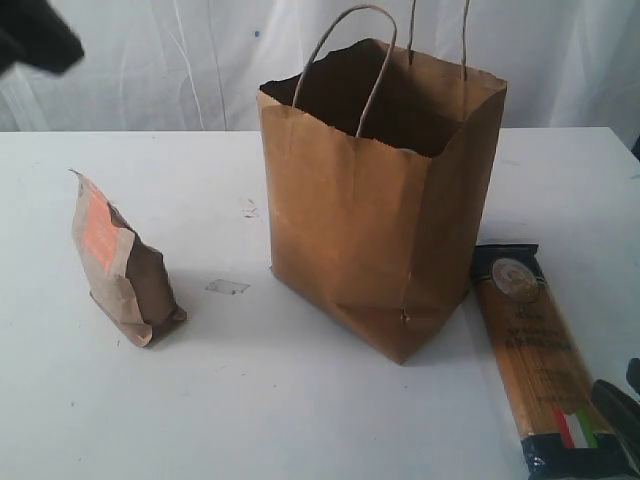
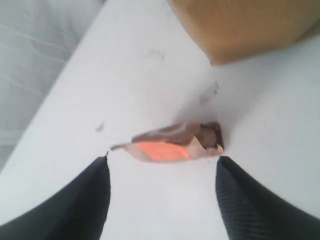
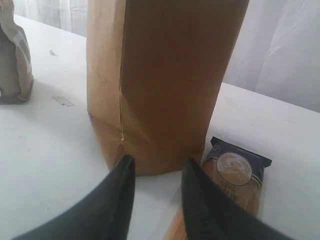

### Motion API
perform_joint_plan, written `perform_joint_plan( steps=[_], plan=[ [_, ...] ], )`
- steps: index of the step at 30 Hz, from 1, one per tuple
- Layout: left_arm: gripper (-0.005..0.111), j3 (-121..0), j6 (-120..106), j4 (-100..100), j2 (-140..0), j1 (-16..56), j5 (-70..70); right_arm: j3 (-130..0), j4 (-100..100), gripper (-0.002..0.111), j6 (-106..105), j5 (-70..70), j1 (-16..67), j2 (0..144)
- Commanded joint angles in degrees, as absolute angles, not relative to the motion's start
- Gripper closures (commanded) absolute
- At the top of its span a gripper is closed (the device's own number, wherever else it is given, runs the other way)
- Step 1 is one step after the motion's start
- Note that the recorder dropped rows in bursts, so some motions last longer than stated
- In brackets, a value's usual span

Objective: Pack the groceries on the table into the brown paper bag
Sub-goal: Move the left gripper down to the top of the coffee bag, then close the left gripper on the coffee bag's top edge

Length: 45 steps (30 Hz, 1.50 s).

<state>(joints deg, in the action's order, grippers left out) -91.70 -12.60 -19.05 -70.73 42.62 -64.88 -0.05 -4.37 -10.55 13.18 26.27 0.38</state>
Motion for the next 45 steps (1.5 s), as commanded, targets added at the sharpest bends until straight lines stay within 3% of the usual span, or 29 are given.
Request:
perform_joint_plan(
  steps=[1,6,14,21,25,36,45],
  plan=[
    [0.041,-79.8,-10.6,-20.0,-70.4,42.4,-70.0,0.0,-4.4,0.077,-10.3,12.7,26.0,0.0],
    [0.041,-68.3,-7.9,-23.7,-70.0,41.0,-62.8,0.0,-4.4,0.077,-10.3,12.7,26.0,0.0],
    [0.041,-55.2,-5.1,-25.0,-66.3,29.0,-56.1,0.0,-4.4,0.077,-10.3,12.7,26.0,0.0],
    [0.041,-45.7,13.2,-17.8,-60.8,18.2,-35.5,0.0,-4.4,0.077,-10.3,12.7,26.0,0.0],
    [0.041,-42.0,14.6,-7.0,-60.1,17.3,-22.7,0.0,-4.4,0.077,-10.3,12.7,26.0,0.0],
    [0.041,-49.9,33.5,-6.8,-60.6,17.3,-21.1,0.0,-4.4,0.077,-10.3,12.7,26.0,0.0],
    [0.041,-60.9,37.7,-7.7,-72.1,17.3,-26.3,0.0,-4.4,0.077,-10.3,12.7,26.0,0.0]
  ],
)
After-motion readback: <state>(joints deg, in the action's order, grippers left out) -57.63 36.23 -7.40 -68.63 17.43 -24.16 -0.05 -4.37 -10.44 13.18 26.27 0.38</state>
